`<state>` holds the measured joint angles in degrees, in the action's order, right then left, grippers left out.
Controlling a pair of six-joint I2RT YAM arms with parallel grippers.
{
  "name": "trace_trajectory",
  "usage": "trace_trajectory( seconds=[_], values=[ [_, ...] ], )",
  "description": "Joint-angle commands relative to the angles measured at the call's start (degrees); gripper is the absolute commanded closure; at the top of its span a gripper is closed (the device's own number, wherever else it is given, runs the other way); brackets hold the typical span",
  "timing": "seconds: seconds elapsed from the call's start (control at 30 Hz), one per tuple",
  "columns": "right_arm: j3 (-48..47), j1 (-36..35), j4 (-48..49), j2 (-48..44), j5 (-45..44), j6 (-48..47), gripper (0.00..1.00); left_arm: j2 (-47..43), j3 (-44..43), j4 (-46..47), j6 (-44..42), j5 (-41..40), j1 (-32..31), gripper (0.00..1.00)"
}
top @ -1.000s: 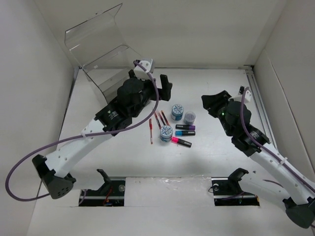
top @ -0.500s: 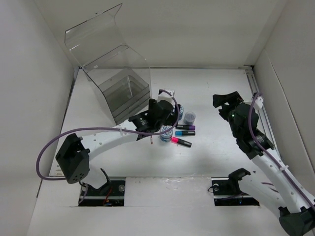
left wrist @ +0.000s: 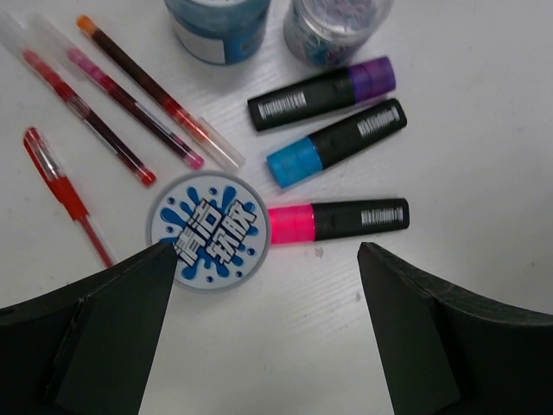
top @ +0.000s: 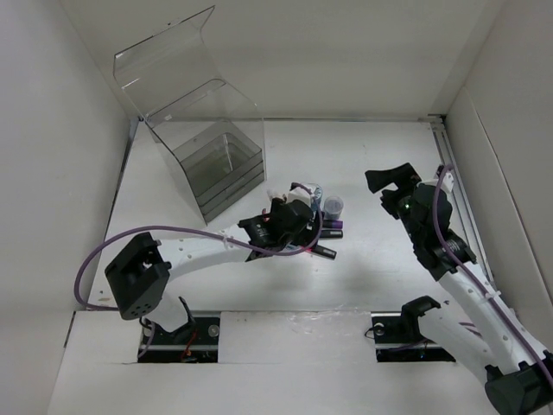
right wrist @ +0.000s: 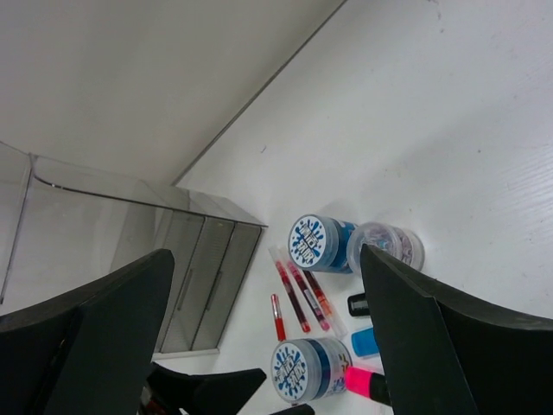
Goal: Sort the stationery into containers
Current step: Pick up the stationery from the center of the board, then place the stationery in the storage box.
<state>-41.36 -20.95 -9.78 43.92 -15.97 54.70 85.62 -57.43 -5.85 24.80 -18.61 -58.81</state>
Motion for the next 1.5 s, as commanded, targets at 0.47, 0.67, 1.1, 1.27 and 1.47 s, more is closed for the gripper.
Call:
trace_trajectory(
  seconds=[0.47, 0.67, 1.1, 1.27, 1.47],
  values=[
    [0.14, 0.38, 5.30, 2.04, 7.87, -1.26, 0.02, 3.66, 3.99, 2.24, 5.79, -6.78, -1.14, 0.14],
    [0.14, 0.38, 5.83, 2.57, 9.64, -2.31, 0.02, 5.61, 2.76, 2.86, 4.56, -7.32, -1.14, 0.25],
    [0.14, 0.38, 6.35, 2.57, 11.22, -2.31, 0.02, -3.70, 0.83, 1.19, 5.61, -8.45, -1.14, 0.65],
    [0.14, 0.38, 6.35, 2.57, 11.75, -2.31, 0.02, -7.49, -3.56, -1.26, 5.61, -12.40, -0.61, 0.65],
    [0.14, 0.38, 6.88, 3.09, 12.98, -2.31, 0.02, -9.60, -11.98, 1.36, 2.89, -18.91, 6.67, 0.65]
  ],
)
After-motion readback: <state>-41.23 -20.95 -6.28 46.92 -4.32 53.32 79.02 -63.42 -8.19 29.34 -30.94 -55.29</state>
